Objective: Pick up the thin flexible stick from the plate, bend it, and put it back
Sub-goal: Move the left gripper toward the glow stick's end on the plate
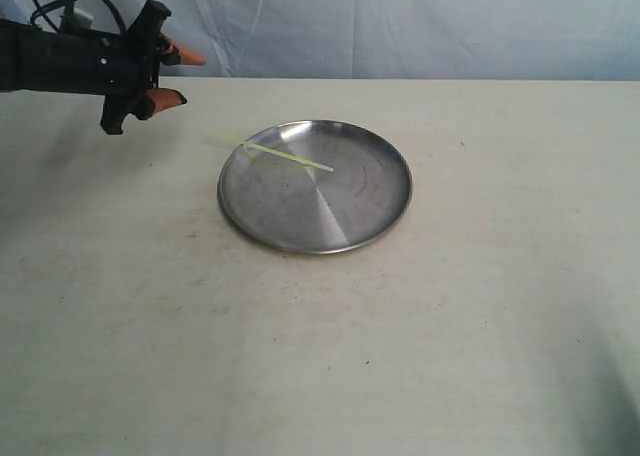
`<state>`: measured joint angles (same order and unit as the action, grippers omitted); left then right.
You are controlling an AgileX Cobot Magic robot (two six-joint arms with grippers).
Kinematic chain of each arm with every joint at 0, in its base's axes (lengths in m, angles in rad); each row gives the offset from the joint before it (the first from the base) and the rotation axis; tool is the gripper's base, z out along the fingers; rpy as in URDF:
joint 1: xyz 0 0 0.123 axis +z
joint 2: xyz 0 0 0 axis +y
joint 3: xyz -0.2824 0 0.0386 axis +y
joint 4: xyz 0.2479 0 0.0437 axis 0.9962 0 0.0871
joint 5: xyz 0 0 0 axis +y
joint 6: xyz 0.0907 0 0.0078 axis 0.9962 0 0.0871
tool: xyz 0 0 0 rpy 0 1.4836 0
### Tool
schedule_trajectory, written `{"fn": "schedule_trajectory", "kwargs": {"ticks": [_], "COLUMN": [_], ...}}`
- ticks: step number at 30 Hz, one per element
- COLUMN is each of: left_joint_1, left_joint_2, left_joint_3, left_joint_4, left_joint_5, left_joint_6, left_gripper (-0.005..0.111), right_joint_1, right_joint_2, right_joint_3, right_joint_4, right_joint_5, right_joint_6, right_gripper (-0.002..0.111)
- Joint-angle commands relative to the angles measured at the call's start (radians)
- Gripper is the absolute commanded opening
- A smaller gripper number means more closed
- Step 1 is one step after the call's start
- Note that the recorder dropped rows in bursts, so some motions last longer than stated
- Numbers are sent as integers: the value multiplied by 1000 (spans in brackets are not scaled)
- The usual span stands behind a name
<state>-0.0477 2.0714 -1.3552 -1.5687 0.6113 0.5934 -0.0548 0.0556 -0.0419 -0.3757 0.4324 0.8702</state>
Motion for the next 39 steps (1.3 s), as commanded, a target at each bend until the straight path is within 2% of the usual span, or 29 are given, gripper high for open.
{"fn": "schedule_trajectory", "kwargs": {"ticks": [1,4,7,22,39], "left_joint_1": [-47,-77,-93,-96,-133], "left_joint_2": [35,56,80,106,172], "left_joint_3": [-25,-26,-29,-41,-60], "left_joint_4": [-6,26,34,112,77], "left_joint_5": [-32,-83,-101,-171,-204], "left_joint_6": [12,8,-69,-123,-147], "left_gripper": [58,58,58,58,58], "right_joint_1": [1,1,1,1,1], "right_joint_2": [-5,-5,-5,-5,-5], "right_joint_3": [5,5,5,5,5], "right_joint_4": [-7,-7,-7,-7,-7], "right_joint_5": [1,-1,-2,-2,1], "right_joint_6": [-4,-4,-4,-4,-4], "right_gripper": [0,0,0,0,0]}}
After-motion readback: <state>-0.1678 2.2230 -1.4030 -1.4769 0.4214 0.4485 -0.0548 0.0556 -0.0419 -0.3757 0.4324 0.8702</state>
